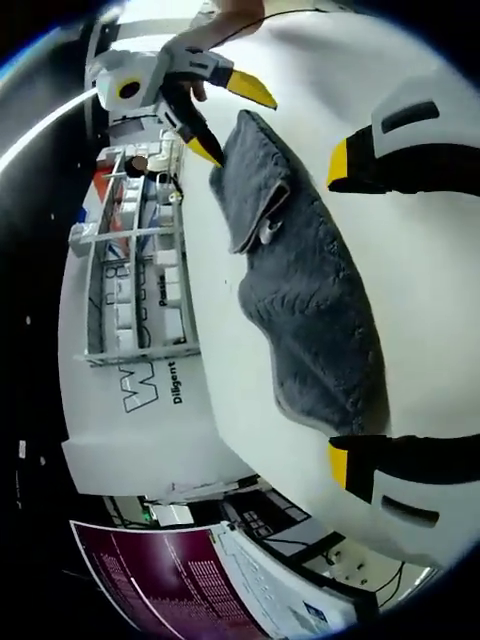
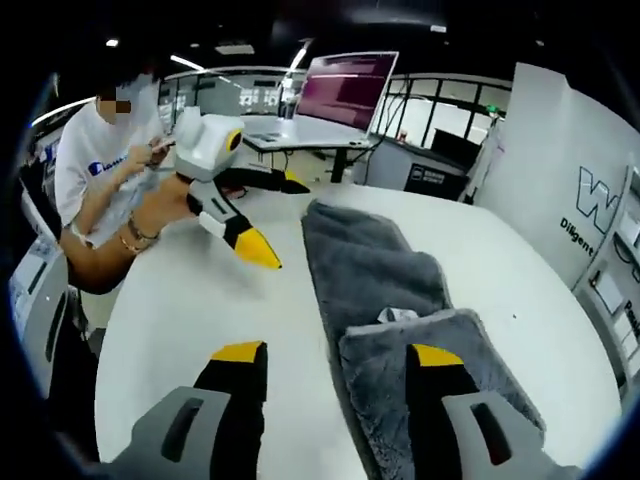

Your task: Open the folded towel by lifting each exposed corner and separating the folded layers until the towel lies flat within the target outline without major curled edges

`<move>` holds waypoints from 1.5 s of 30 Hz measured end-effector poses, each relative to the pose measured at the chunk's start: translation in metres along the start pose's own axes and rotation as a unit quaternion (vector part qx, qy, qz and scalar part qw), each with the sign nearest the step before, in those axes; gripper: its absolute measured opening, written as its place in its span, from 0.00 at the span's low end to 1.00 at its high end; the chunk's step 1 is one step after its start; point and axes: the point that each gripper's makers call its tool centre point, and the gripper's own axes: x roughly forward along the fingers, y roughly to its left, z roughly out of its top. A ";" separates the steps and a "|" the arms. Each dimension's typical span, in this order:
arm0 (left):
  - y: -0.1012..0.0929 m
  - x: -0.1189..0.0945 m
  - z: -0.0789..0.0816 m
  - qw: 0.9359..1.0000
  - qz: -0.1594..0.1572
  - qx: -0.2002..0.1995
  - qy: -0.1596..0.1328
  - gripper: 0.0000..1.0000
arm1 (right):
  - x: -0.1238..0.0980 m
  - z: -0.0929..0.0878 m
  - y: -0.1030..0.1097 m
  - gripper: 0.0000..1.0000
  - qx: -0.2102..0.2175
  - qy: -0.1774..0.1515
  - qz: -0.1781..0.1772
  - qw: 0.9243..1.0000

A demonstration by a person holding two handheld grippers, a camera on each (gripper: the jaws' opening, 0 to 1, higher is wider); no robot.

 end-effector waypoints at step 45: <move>-0.005 0.001 -0.010 1.000 -0.013 0.003 0.024 0.99 | -0.038 -0.014 -0.082 0.01 -0.082 0.025 -0.190 0.978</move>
